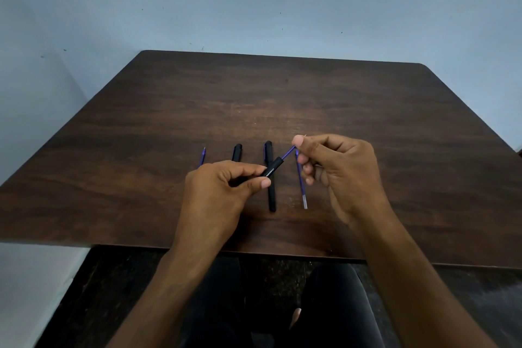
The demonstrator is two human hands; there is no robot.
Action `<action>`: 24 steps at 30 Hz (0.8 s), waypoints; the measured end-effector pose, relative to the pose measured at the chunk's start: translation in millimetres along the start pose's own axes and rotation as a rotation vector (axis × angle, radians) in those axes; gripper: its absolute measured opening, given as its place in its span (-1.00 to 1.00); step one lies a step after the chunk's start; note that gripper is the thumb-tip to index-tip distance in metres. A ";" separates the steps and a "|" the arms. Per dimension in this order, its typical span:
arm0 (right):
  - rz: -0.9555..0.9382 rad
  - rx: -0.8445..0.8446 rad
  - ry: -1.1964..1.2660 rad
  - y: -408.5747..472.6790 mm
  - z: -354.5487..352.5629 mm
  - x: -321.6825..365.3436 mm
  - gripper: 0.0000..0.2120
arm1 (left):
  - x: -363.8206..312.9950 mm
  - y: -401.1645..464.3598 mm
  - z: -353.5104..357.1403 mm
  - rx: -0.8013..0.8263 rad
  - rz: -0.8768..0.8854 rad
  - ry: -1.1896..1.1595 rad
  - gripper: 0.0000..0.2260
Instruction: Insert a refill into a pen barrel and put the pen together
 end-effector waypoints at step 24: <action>-0.339 0.455 -1.089 -9.1 94.3 -9.5 -0.78 | 24.5 15.6 -55.0 -0.249 0.026 0.067 -0.79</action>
Point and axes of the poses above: each hand's wrist, its own y-axis towards the middle knuckle, its own z-axis out of the palm, x = y × z, the point moved 8 cm from there along y, towards the middle knuckle, and after that the axes turned 5 degrees about y, right-handed, at the moved point
